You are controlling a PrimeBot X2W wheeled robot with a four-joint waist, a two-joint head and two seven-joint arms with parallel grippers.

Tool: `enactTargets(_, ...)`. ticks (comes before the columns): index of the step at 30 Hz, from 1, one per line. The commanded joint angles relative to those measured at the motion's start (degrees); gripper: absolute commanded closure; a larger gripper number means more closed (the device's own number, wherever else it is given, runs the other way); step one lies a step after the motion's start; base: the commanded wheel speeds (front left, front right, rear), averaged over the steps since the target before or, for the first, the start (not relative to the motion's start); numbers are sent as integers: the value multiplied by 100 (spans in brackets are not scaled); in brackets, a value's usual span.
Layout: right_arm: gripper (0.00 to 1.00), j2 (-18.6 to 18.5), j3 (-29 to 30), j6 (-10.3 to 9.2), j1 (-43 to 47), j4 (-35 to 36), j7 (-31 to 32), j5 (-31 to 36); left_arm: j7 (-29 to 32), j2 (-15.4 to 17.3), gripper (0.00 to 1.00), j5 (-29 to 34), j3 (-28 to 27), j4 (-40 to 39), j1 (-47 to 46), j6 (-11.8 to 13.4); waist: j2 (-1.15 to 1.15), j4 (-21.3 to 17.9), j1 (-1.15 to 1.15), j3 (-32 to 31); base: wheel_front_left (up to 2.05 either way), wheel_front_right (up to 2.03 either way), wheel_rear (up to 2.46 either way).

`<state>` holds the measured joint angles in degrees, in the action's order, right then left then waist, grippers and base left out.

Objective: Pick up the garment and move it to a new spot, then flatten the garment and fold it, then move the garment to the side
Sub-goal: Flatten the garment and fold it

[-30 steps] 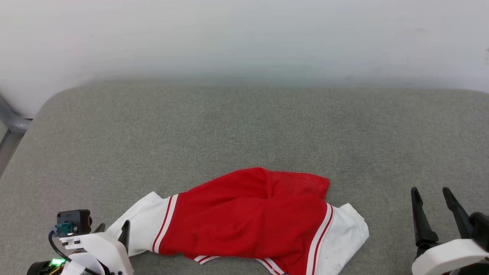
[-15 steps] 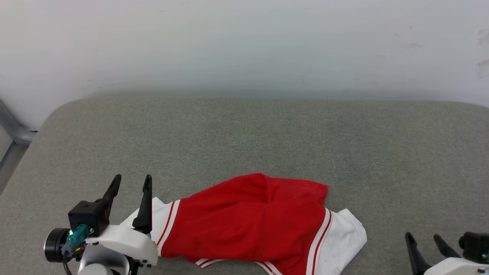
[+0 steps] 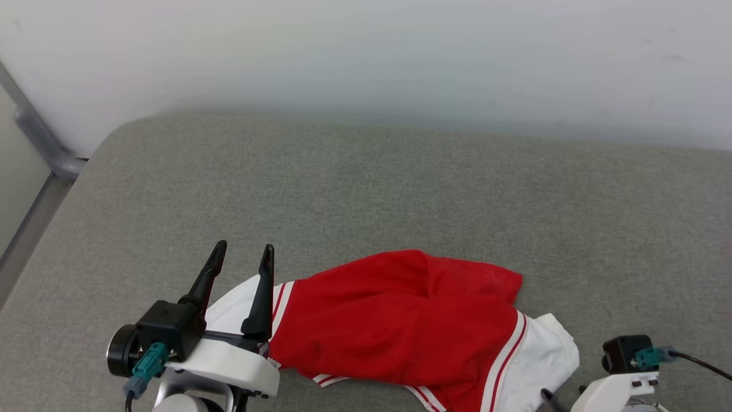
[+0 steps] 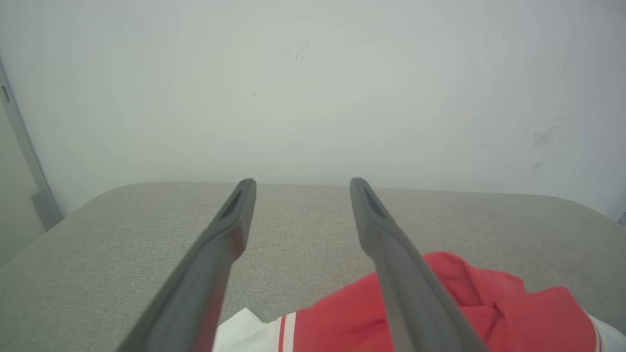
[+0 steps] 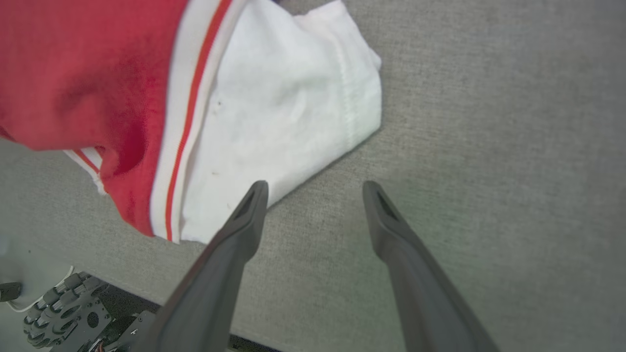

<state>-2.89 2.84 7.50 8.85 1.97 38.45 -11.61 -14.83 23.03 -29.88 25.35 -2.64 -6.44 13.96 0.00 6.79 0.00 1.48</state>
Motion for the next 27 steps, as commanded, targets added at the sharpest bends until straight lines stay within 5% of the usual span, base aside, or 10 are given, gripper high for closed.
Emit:
enactTargets(1,0,2,-79,-2,-193,-91,89,38,-31,-39,0,62,10,-63,-108,-37,0,153,0,187,0,0,0)
enactTargets(10,0,12,-319,-2,-568,-948,413,-93,-46,-222,0,150,-110,-39,-231,-187,0,340,0,553,0,0,0)
enactTargets(13,100,40,-395,1,-568,-1053,472,-216,-41,-274,0,186,-173,-4,-205,-232,0,338,0,575,0,0,0)
enactTargets(27,100,-441,494,-4,-1092,365,177,231,-37,-345,0,289,-384,168,0,-320,0,-81,0,375,0,0,0)
